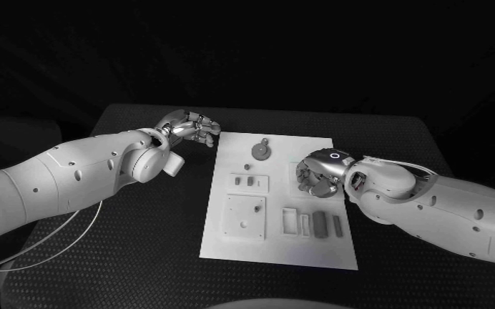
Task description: Assemble the parts on the task board
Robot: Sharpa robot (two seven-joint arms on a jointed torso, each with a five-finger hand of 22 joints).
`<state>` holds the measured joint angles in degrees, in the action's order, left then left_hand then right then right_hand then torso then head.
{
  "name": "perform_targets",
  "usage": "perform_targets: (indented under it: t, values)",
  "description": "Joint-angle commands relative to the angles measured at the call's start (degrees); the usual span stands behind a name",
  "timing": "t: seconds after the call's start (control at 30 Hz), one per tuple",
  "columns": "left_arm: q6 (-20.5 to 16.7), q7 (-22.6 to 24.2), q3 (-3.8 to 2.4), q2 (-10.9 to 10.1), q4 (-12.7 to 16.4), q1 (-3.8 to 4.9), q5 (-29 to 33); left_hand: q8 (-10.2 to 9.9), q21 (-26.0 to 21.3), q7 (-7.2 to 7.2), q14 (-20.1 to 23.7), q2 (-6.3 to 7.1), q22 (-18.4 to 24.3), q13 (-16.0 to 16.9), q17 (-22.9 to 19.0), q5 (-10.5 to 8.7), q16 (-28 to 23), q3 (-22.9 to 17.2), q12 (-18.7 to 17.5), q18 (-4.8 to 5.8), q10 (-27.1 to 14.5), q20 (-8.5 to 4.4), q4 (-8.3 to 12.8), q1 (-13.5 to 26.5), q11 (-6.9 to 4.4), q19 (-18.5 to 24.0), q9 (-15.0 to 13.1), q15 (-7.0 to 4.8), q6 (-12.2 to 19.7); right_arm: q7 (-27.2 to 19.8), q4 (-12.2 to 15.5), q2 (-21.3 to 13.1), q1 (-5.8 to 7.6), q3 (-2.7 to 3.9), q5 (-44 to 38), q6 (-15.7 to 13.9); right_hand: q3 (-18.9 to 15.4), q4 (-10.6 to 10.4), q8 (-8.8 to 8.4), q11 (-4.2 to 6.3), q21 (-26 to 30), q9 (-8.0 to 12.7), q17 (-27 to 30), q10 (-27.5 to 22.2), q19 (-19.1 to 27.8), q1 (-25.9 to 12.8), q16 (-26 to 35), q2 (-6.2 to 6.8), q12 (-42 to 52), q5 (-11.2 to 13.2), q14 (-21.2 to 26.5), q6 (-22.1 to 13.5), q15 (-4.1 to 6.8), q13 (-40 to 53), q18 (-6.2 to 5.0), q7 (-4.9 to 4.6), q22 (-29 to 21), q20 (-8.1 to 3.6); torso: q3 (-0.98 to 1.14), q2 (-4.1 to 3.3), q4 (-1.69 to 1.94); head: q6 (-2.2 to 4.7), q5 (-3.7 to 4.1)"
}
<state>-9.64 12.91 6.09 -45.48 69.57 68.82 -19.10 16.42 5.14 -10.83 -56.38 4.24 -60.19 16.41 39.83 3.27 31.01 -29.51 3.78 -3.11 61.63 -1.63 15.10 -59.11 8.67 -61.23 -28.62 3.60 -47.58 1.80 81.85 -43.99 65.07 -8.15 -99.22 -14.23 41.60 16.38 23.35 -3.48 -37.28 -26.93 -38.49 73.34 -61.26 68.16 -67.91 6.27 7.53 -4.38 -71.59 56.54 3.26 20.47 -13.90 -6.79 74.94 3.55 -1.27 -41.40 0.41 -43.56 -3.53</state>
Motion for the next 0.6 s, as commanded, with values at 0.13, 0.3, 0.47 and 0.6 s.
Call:
perform_targets:
  t: [0.13, 0.3, 0.47, 0.6]
  values:
    - [0.84, 0.36, -0.04, 0.13, 0.06, 0.07, 0.21, 0.26, -0.26, -0.14, -0.04, -0.02, 0.06, -0.06, 0.07, -0.12, -0.28, 0.13, 0.13, -0.62, -0.02, -0.11, -0.30, 0.41, 0.18, -0.29, 0.06, 0.37, 0.24, 0.43, 0.94, -0.28, -0.08, 0.00, -0.78, -4.32, 0.00, 0.22, 0.87, 1.52, -0.55, -0.99, 0.03, 2.44, -1.08, 0.75, -0.56, -1.83, 1.36, -0.21, -1.03, 1.53, 1.07, 2.25, -1.10, 0.63, 1.19, -0.60, 0.01, 0.00, 0.04, -0.05, 0.07]
    - [0.88, 0.37, -0.04, 0.16, -0.02, 0.07, 0.21, 0.27, -0.28, -0.14, -0.05, -0.03, 0.05, -0.07, 0.10, -0.12, -0.30, 0.13, 0.13, -0.63, -0.02, -0.11, -0.31, 0.41, 0.18, -0.29, 0.06, 0.37, 0.23, 0.77, 2.06, -0.96, -0.07, 0.14, -0.96, -5.47, 0.06, 0.25, 1.05, 1.73, -0.71, -1.36, 0.05, 2.85, -1.40, 0.78, -0.66, -1.75, 1.56, -0.21, -1.38, 1.89, 1.28, 2.62, -1.10, 0.84, 1.19, -0.80, -0.01, 0.01, 0.02, -0.15, -0.01]
    - [0.89, 0.40, -0.04, 0.20, 0.01, 0.07, 0.21, 0.28, -0.29, -0.13, -0.05, -0.04, 0.05, -0.08, 0.13, -0.12, -0.32, 0.13, 0.14, -0.63, -0.01, -0.11, -0.31, 0.41, 0.18, -0.29, 0.07, 0.37, 0.23, 0.83, 3.11, -1.41, 0.04, 0.80, -1.10, -5.77, 0.09, 0.26, 1.09, 1.78, -0.76, -1.47, 0.04, 2.94, -1.48, 0.81, -0.71, -1.68, 1.60, -0.21, -1.47, 1.98, 1.33, 2.73, -1.10, 0.89, 1.20, -0.86, -0.05, 0.02, 0.01, -0.15, -0.13]
    - [0.88, 0.38, -0.04, 0.22, -0.03, 0.07, 0.21, 0.29, -0.30, -0.13, -0.06, -0.05, 0.05, -0.08, 0.15, -0.12, -0.33, 0.13, 0.14, -0.63, -0.01, -0.11, -0.31, 0.41, 0.18, -0.30, 0.07, 0.37, 0.23, 0.86, 5.52, -2.04, 0.53, 1.51, -1.11, -5.30, 0.11, 0.27, 1.12, 1.81, -0.80, -1.56, 0.04, 3.00, -1.53, 0.84, -0.74, -1.60, 1.62, -0.21, -1.53, 2.04, 1.36, 2.81, -1.10, 0.93, 1.20, -0.90, -0.04, 0.02, 0.03, -0.22, -0.50]
